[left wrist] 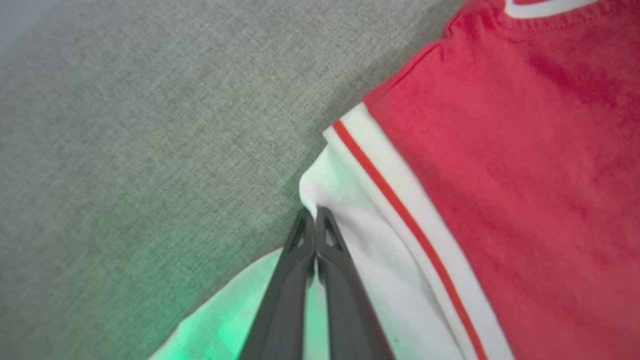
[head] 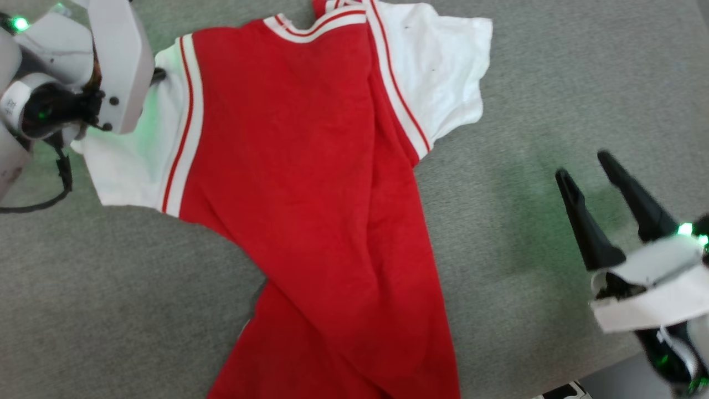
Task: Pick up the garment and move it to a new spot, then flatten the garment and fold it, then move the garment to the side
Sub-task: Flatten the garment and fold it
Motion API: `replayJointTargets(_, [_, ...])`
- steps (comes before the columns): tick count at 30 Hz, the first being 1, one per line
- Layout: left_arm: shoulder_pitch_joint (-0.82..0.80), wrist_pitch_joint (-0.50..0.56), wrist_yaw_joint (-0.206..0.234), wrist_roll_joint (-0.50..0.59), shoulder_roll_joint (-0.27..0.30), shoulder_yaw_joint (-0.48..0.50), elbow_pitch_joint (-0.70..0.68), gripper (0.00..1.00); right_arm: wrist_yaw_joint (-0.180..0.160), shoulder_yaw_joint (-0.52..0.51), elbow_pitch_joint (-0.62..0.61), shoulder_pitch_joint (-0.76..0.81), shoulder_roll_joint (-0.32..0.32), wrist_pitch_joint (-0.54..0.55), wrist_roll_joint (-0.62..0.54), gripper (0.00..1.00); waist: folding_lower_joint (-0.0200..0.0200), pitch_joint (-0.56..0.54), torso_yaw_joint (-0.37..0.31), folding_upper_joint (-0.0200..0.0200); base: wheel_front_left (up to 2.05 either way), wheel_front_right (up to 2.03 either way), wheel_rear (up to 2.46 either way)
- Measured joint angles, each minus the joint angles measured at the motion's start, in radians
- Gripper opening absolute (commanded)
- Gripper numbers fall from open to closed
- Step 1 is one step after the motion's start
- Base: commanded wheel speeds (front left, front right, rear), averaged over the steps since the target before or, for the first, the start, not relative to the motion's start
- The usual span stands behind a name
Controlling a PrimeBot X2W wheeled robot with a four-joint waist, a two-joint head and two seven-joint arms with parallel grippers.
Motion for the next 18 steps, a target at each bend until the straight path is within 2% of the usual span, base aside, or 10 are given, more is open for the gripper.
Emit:
replayJointTargets(3, [-0.016, -0.022, 0.0, -0.009, -0.009, -0.018, -0.01, 0.0, 0.0, 0.075, 0.034, -0.098, -0.068, 0.007, 0.0, 1.0, 0.0, 0.005, 0.015, 0.0, 0.0, 0.0, 0.0])
replayJointTargets(6, [-0.035, -0.047, 0.0, -0.01, -0.028, -0.035, -0.014, 0.0, 0.0, 0.171, 0.067, -0.254, -0.142, 0.083, 0.03, 1.0, 0.0, 0.013, 0.034, 0.0, 0.0, 0.0, 0.0])
replayJointTargets(12, [-0.08, -0.088, 0.001, 0.0, -0.093, -0.063, -0.023, 0.0, 0.0, 0.419, 0.158, -0.622, -0.248, 0.351, 0.139, 1.0, 0.0, 0.036, 0.09, 0.0, 0.0, 0.0, 0.0])
replayJointTargets(16, [-0.102, -0.116, 0.001, 0.0, -0.153, -0.071, -0.025, 0.0, 0.0, 0.574, 0.234, -0.83, -0.282, 0.532, 0.246, 1.0, 0.0, 0.054, 0.14, 0.0, 0.0, 0.0, 0.0])
replayJointTargets(18, [-0.112, -0.128, 0.001, 0.0, -0.178, -0.072, -0.027, 0.0, 0.0, 0.636, 0.267, -0.923, -0.291, 0.575, 0.276, 1.0, 0.0, 0.063, 0.165, 0.0, 0.0, 0.0, 0.0])
